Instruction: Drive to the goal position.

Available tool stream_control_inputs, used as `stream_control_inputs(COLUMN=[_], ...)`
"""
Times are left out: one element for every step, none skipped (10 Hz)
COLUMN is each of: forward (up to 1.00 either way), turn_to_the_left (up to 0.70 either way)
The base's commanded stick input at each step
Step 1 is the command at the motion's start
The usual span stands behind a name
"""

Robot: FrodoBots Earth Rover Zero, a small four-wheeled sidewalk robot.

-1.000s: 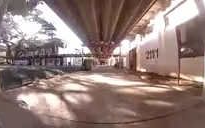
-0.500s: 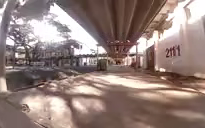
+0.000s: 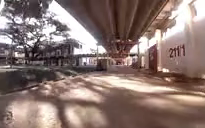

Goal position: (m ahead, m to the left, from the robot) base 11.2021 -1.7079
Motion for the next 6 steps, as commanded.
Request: stream_control_inputs(forward=[0.7,0.7,0.7,0.7,0.7,0.7], turn_to_the_left=[0.0,0.0,0.0,0.0,0.0,0.0])
